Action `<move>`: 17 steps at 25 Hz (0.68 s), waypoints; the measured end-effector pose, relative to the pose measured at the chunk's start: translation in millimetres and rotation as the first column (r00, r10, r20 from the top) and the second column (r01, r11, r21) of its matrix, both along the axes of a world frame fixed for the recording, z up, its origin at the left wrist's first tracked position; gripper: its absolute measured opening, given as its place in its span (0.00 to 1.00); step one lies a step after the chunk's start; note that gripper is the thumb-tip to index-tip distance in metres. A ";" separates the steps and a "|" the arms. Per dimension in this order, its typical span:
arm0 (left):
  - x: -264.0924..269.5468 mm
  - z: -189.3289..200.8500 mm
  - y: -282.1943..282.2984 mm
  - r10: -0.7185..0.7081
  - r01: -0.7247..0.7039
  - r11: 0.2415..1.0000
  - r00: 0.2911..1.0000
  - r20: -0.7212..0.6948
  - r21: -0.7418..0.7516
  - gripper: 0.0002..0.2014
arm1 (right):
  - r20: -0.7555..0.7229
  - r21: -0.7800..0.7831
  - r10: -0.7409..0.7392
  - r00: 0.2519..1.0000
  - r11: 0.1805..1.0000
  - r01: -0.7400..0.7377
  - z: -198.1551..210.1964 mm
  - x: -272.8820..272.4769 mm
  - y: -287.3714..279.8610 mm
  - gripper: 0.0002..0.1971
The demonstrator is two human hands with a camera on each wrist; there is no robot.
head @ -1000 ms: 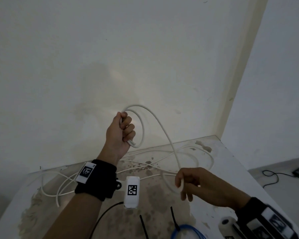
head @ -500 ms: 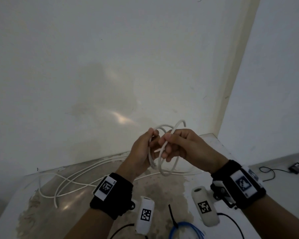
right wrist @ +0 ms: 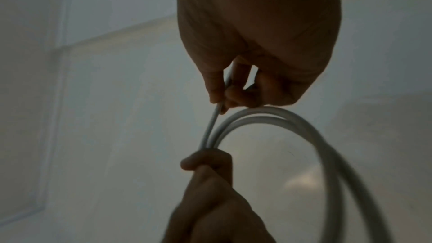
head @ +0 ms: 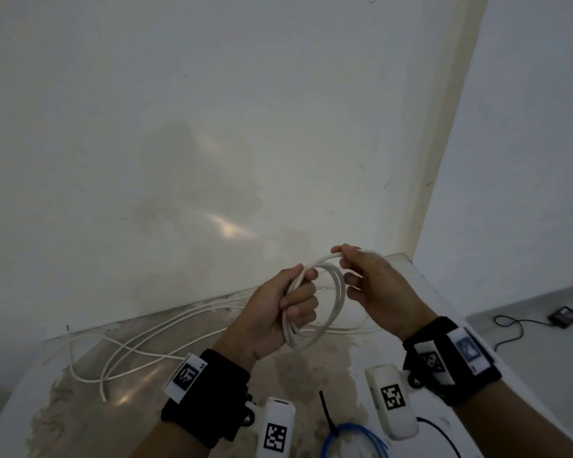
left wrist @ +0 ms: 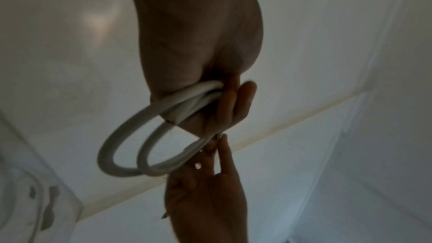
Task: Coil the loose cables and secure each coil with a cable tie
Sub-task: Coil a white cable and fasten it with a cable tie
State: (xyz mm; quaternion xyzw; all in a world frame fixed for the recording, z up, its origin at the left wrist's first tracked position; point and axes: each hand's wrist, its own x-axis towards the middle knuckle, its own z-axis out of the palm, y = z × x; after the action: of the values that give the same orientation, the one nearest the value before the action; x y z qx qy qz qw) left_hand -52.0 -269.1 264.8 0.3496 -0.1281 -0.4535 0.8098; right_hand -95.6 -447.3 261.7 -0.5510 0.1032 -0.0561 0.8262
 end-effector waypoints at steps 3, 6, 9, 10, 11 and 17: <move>-1.2 -2.8 -7.5 0.021 -0.030 0.993 0.997 -0.078 -0.112 0.16 | -0.048 0.210 -0.011 0.999 0.977 0.021 -18.0 -5.2 22.7 0.18; -0.6 -7.2 -15.9 0.238 -0.238 0.971 0.971 -0.022 -0.012 0.19 | -0.087 0.473 -0.024 0.996 0.879 0.063 -21.4 -7.3 40.2 0.12; -3.6 -11.2 -19.7 0.410 -0.440 0.875 0.895 0.176 0.201 0.25 | -0.124 0.453 -0.181 0.976 0.865 0.218 -20.3 -2.6 44.8 0.07; -6.4 -13.3 -20.1 0.421 -0.484 0.828 0.870 0.255 0.284 0.26 | -0.126 0.469 -0.235 0.964 0.842 0.267 -20.1 0.2 43.0 0.06; -10.5 -14.9 -20.8 0.423 -0.515 0.786 0.851 0.311 0.342 0.26 | -0.129 0.491 -0.276 0.953 0.817 0.303 -19.7 3.1 40.1 0.06; -11.1 -7.5 -22.1 0.570 -0.570 0.787 0.819 0.075 0.236 0.21 | -0.068 0.487 -0.197 0.978 0.849 0.205 -28.6 0.0 35.6 0.06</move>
State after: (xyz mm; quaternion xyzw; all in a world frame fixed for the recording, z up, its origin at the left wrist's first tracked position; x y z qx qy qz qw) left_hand -63.1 -291.2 257.4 0.4701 0.0407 -0.2007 0.8585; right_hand -95.6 -411.8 233.0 -0.3093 0.1776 -0.1096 0.9278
